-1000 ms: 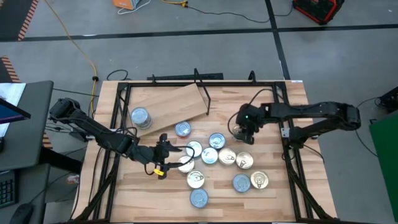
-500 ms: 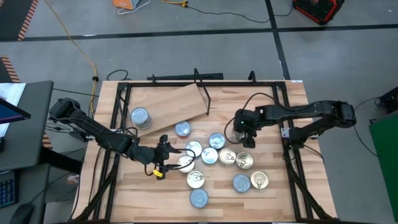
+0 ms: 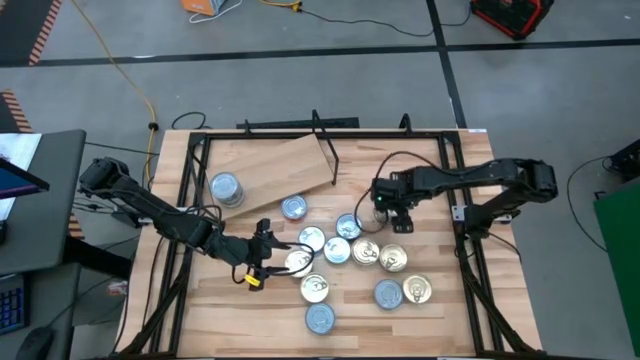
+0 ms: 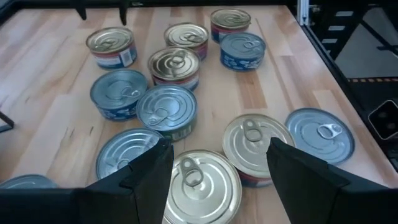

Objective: Stack canned seafood by type on shelf
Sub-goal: Put the blue pink tuna can on the shelf

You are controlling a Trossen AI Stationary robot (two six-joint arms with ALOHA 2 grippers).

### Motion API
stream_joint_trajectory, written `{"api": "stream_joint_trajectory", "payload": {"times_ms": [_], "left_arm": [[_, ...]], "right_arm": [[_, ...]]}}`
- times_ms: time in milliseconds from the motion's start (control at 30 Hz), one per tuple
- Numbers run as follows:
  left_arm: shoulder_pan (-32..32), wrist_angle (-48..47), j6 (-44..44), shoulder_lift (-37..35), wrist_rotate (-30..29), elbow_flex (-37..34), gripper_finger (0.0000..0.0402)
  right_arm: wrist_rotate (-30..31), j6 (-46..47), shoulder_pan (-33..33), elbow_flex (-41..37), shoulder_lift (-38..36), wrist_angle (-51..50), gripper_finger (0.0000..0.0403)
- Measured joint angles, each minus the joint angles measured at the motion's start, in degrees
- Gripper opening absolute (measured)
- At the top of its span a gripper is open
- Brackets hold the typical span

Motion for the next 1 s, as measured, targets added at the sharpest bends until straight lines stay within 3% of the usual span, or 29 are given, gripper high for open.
{"api": "stream_joint_trajectory", "payload": {"times_ms": [233, 333, 700, 1000], "left_arm": [[0.0, -0.3, 0.1, 0.0, 0.0, 0.0, 0.0246], [0.0, -0.3, 0.2, 0.0, 0.0, 0.0, 0.0246], [0.0, -0.3, 0.1, 0.0, 0.9, 0.0, 0.0246], [0.0, -0.3, -1.0, 0.0, 2.4, 0.0, 0.0246]], "right_arm": [[15.3, -7.8, 9.7, -2.5, -0.1, 1.8, 0.0320], [15.3, -10.8, 12.1, -5.2, 0.0, 6.9, 0.0312], [17.2, -10.0, 15.3, -6.6, -0.1, 7.5, 0.0282], [18.2, 0.0, 15.7, -5.0, -4.3, 3.9, 0.0281]]}}
